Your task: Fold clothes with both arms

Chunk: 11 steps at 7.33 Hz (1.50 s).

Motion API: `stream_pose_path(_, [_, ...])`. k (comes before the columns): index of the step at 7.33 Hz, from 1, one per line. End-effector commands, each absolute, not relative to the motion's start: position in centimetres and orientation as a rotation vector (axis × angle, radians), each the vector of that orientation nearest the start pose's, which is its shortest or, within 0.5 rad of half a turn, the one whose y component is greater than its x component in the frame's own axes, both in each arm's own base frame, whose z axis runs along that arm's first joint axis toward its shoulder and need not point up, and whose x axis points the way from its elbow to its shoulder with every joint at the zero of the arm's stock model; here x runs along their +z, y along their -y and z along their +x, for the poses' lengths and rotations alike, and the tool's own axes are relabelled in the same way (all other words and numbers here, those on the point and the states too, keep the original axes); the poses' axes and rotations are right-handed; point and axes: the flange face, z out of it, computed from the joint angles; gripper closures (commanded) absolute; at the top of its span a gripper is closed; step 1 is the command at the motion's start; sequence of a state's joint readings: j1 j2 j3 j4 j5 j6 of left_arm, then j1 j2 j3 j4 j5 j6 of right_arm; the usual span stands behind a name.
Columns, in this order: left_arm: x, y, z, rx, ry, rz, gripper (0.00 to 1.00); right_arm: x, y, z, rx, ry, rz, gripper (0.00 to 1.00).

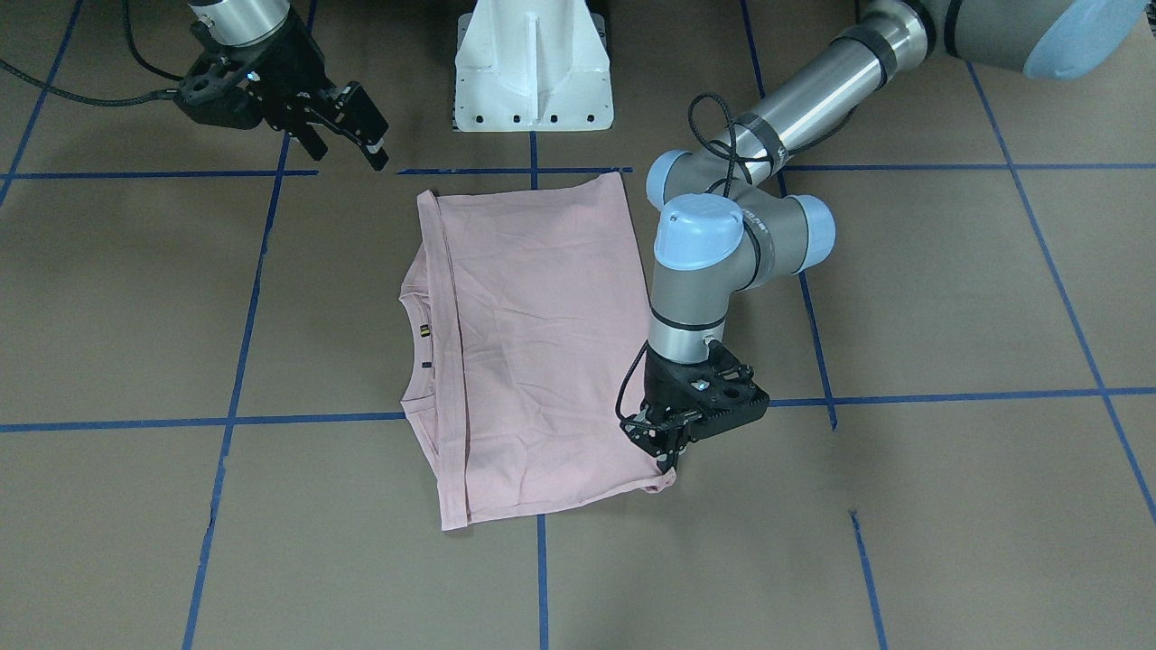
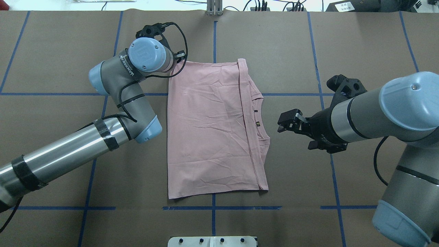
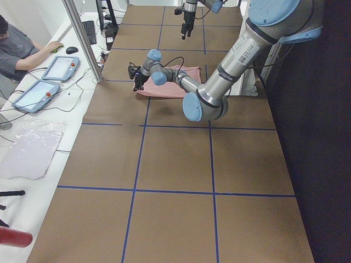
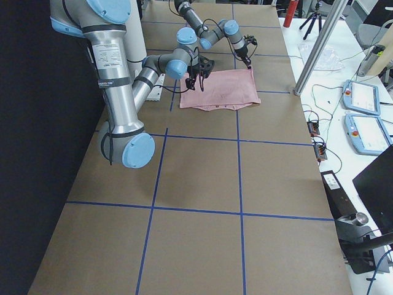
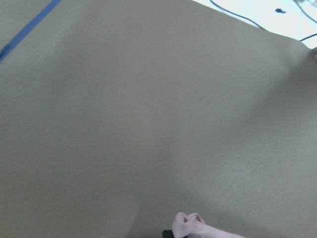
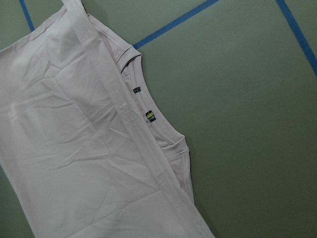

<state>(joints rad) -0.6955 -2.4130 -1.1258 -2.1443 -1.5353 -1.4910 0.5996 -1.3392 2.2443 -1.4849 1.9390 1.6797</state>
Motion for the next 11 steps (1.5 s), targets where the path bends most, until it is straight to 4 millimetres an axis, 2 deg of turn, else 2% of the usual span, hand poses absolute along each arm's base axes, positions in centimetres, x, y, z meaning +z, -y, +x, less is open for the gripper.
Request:
stream_pose_path(1, [27.8, 65.2, 55.6, -0.603, -0.921, 0.474, 1.00, 23.7, 34.9, -33.5, 0.467, 1.037, -0.089, 0.00])
stream_pose_path(2, [27.9, 65.7, 55.1, -0.614, -0.915, 0.485, 1.00, 23.9, 35.2, -33.7, 0.473, 1.031, -0.088, 0.00])
stream_pose_path(3, [28.3, 67.1, 53.3, -0.612, -0.894, 0.507, 0.81, 24.1, 35.5, -33.8, 0.481, 1.024, -0.073, 0.00])
stream_pose_path(4, [29.2, 68.4, 51.9, -0.615, -0.865, 0.519, 0.17, 24.2, 35.6, -33.7, 0.487, 1.021, -0.066, 0.00])
stream_pose_path(5, [28.8, 69.7, 49.9, -0.596, -0.862, 0.544, 0.00, 24.3, 35.8, -33.9, 0.491, 1.018, -0.061, 0.00])
stream_pose_path(6, [27.5, 68.8, 49.4, -0.569, -0.918, 0.519, 0.00, 24.3, 35.9, -33.9, 0.497, 1.016, -0.051, 0.00])
stream_pose_path(7, [26.9, 65.9, 47.7, -0.527, -1.001, 0.476, 0.00, 24.2, 35.9, -33.9, 0.500, 1.016, -0.043, 0.00])
stream_pose_path(8, [26.3, 62.3, 44.9, -0.489, -1.077, 0.450, 0.00, 24.3, 35.9, -33.9, 0.500, 1.014, -0.040, 0.00])
stream_pose_path(9, [27.7, 59.5, 43.6, -0.491, -1.081, 0.369, 0.00, 24.3, 35.9, -33.9, 0.498, 1.014, -0.040, 0.00])
stream_pose_path(10, [27.1, 56.8, 42.4, -0.510, -1.065, 0.250, 0.00, 24.2, 35.8, -34.0, 0.477, 1.016, -0.034, 0.00])
stream_pose_path(11, [24.5, 52.5, 43.0, -0.512, -1.012, 0.165, 0.00, 24.5, 35.8, -34.0, 0.450, 1.007, -0.026, 0.00])
